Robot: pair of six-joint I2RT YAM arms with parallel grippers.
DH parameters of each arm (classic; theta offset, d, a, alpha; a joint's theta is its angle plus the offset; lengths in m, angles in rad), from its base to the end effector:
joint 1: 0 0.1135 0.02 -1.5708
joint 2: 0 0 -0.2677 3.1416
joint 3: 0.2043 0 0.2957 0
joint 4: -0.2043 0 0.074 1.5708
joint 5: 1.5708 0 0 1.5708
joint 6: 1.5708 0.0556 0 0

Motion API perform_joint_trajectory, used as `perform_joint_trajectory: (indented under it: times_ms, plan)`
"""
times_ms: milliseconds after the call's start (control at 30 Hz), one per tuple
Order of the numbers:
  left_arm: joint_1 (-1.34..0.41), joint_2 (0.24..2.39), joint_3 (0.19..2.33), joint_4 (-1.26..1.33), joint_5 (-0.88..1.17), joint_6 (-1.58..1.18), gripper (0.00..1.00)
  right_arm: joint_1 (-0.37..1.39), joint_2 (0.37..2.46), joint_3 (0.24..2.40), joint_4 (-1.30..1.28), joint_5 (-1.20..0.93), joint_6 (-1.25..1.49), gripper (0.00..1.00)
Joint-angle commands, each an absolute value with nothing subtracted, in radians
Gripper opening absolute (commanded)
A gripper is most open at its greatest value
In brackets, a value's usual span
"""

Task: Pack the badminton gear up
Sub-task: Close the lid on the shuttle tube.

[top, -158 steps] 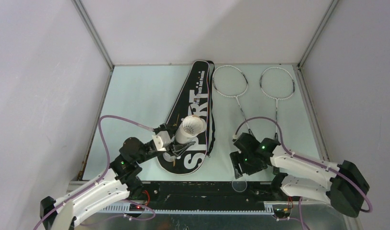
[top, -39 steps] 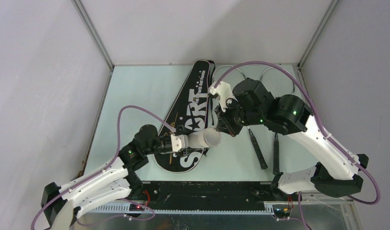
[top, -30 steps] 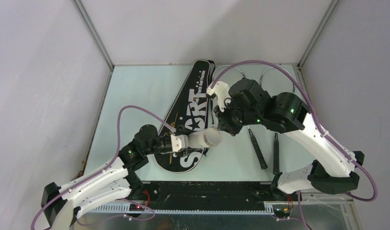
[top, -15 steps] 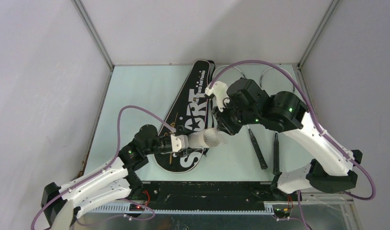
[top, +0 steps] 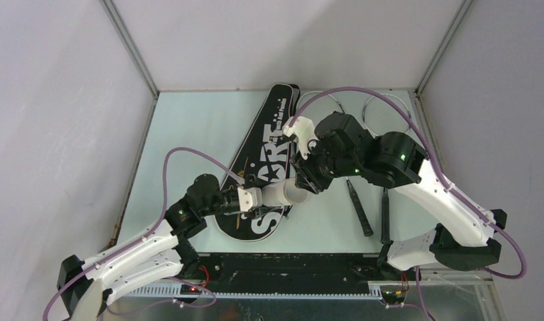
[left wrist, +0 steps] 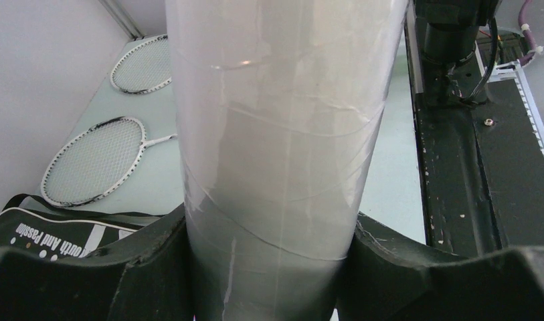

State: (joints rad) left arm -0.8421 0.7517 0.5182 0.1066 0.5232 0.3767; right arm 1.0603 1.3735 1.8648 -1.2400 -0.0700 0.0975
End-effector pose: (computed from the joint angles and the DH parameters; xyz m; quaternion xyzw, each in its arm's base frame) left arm 0.1399 -0.1984 0.2722 0.5551 0.4967 -0.3361 0.5764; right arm 0.1380 0.2544 0.4774 -0.4366 0.8055 0.2453 0.3167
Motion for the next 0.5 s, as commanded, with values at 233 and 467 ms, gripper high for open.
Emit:
perform_joint_trajectory:
  times_ms: [233, 467]
  plan:
    - [-0.838, 0.731, 0.498, 0.261, 0.515, 0.261, 0.5, 1.066, 1.306, 1.803, -1.087, -0.065, 0.081, 0.38]
    - [-0.836, 0.727, 0.494, 0.321, 0.501, 0.184, 0.49, 1.066, 1.192, 1.68, -0.938, -0.063, 0.065, 0.44]
